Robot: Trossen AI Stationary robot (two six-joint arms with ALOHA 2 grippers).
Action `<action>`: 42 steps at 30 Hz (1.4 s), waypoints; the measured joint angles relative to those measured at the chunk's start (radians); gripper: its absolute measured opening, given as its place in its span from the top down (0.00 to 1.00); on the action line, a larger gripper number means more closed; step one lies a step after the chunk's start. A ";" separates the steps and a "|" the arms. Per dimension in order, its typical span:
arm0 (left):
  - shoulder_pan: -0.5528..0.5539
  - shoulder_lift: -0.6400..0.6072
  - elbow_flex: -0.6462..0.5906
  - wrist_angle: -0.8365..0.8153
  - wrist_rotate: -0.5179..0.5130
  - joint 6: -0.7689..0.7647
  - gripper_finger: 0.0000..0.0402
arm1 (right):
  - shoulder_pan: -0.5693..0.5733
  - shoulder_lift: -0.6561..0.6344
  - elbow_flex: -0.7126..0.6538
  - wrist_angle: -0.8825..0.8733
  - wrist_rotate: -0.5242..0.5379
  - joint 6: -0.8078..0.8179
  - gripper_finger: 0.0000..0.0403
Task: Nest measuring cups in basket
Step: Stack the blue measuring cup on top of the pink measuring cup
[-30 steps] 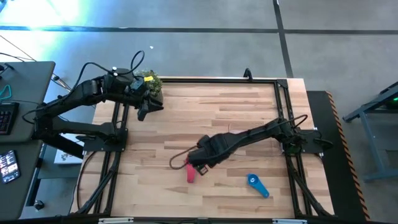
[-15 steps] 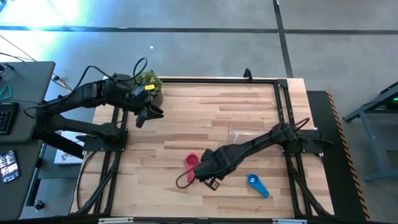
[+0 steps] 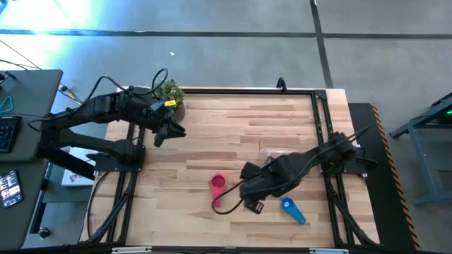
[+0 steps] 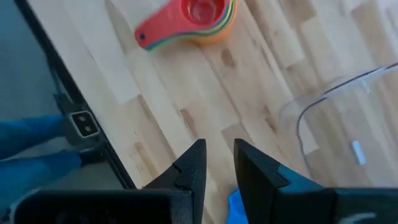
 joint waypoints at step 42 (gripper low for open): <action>-0.066 0.000 0.000 -0.001 -0.176 -0.060 0.72 | 0.223 -0.724 -1.108 0.270 -0.095 0.455 0.82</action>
